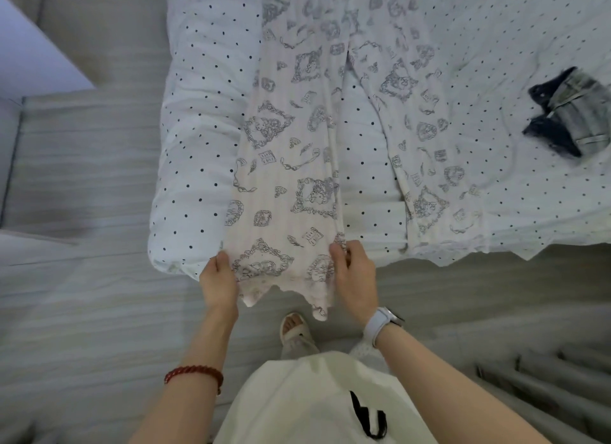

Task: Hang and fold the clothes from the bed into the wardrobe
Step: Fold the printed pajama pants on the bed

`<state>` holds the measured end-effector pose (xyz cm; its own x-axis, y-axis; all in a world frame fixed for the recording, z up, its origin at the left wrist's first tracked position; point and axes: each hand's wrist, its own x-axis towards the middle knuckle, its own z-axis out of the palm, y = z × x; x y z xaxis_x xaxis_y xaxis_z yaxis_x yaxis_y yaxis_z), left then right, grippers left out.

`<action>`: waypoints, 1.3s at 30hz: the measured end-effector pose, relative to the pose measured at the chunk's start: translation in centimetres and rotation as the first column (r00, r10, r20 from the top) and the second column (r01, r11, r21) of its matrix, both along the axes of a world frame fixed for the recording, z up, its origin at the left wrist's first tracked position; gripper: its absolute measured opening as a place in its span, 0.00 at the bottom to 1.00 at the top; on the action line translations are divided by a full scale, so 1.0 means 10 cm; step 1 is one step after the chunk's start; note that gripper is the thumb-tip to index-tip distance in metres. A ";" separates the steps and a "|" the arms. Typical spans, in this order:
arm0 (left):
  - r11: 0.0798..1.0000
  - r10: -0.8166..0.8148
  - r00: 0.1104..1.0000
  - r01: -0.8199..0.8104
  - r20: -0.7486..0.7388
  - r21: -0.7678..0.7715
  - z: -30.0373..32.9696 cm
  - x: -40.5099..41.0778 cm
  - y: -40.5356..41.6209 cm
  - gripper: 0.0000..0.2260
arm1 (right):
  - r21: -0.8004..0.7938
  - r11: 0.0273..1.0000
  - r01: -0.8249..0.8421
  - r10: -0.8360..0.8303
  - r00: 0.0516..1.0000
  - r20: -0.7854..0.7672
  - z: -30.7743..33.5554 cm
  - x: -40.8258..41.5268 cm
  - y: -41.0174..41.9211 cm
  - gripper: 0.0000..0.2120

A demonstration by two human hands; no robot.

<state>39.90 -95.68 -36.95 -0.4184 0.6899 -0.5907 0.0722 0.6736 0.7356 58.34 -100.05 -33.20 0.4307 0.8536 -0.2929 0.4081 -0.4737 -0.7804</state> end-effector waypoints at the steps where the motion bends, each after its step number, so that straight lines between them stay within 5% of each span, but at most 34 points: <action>1: 0.999 0.035 0.999 -0.035 0.018 -0.011 -0.01 0.00 0.01 0.15 | -0.001 1.000 -0.025 0.025 0.999 -0.024 0.00 -0.03 -0.01 0.15; 8: 0.994 -0.110 0.994 0.110 -0.026 0.013 0.09 0.06 0.02 0.13 | -0.134 0.984 0.115 -0.148 0.950 -0.273 0.03 -0.11 0.08 0.16; 13: 0.996 -0.077 0.986 0.081 -0.149 0.024 0.00 -0.07 0.01 0.14 | -0.133 0.949 0.287 -0.313 0.912 -0.266 -0.03 -0.19 0.08 0.07; 17: 1.000 -0.020 0.981 0.022 -0.193 0.008 -0.03 -0.20 0.01 0.19 | -0.136 0.979 0.154 -0.185 0.948 -0.257 -0.12 -0.25 -0.01 0.06; 21: 0.996 -0.088 0.959 0.088 -0.270 -0.013 0.00 -0.22 0.01 0.16 | -0.352 0.935 -0.037 -0.030 0.983 -0.183 -0.32 -0.19 -0.05 0.05; 23: 0.993 -0.100 0.958 0.113 -0.268 0.035 0.00 -0.22 -0.01 0.14 | -0.501 0.861 -0.091 -0.003 0.983 -0.184 -0.40 -0.12 -0.08 0.12; 26: 0.962 -0.151 0.950 0.204 -0.272 0.181 0.11 -0.17 -0.09 0.06 | -0.457 0.888 -0.049 -0.050 0.978 -0.200 -0.41 -0.10 0.00 0.16; 28: 0.901 -0.284 0.925 0.348 -0.254 0.259 0.22 -0.06 -0.19 0.02 | -0.390 0.920 -0.031 -0.139 0.906 -0.400 -0.29 -0.14 0.18 0.14; 31: 0.752 -0.503 0.830 0.558 -0.243 0.350 0.21 0.11 -0.37 0.04 | -0.401 0.900 -0.173 -0.211 0.632 -0.746 -0.07 -0.17 0.42 0.11; 34: 0.627 -0.665 0.725 0.672 -0.179 0.394 0.20 0.23 -0.43 0.09 | -0.327 0.868 -0.375 -0.084 0.537 -0.839 0.03 -0.16 0.53 0.10; 37: 0.551 -0.793 0.604 0.768 -0.082 0.327 0.23 0.30 -0.43 0.14 | -0.301 0.869 -0.393 0.028 0.646 -0.763 0.00 -0.09 0.55 0.11; 39: 0.567 -0.798 0.601 0.771 -0.039 0.291 0.22 0.32 -0.39 0.10 | -0.322 0.906 -0.275 0.015 0.781 -0.625 0.00 0.00 0.54 0.13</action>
